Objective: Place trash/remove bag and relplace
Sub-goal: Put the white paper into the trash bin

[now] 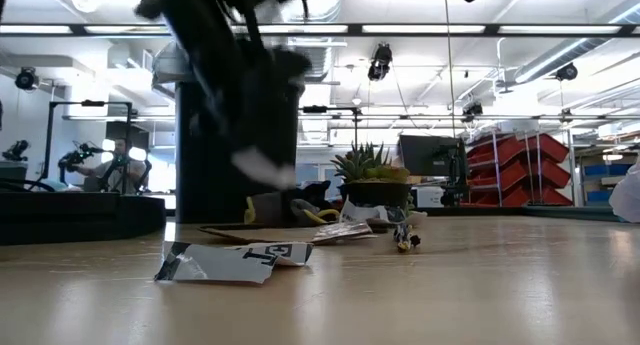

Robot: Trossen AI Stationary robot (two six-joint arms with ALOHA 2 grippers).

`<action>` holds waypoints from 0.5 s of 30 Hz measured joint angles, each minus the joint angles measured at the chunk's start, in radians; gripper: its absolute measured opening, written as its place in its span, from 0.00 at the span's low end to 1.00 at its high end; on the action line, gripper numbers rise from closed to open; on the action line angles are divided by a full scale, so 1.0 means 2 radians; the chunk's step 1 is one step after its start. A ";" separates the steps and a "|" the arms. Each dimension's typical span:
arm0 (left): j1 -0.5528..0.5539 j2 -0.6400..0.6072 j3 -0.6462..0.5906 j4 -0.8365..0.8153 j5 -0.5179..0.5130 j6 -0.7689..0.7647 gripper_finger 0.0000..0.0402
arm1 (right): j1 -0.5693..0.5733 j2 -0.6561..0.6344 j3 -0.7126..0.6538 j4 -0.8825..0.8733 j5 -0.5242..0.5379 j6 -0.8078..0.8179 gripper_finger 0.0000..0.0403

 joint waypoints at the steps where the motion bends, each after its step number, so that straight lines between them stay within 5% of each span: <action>1: -0.003 -0.017 0.000 0.000 -0.005 0.000 0.00 | -0.001 0.000 0.000 0.000 0.000 -0.006 0.47; 9: -0.014 -0.174 0.000 0.024 -0.065 0.013 0.00 | -0.015 0.000 0.000 0.000 0.001 -0.025 0.47; 15: -0.013 -0.268 0.000 0.114 -0.162 0.095 0.00 | -0.017 0.000 0.000 0.000 0.016 -0.027 0.47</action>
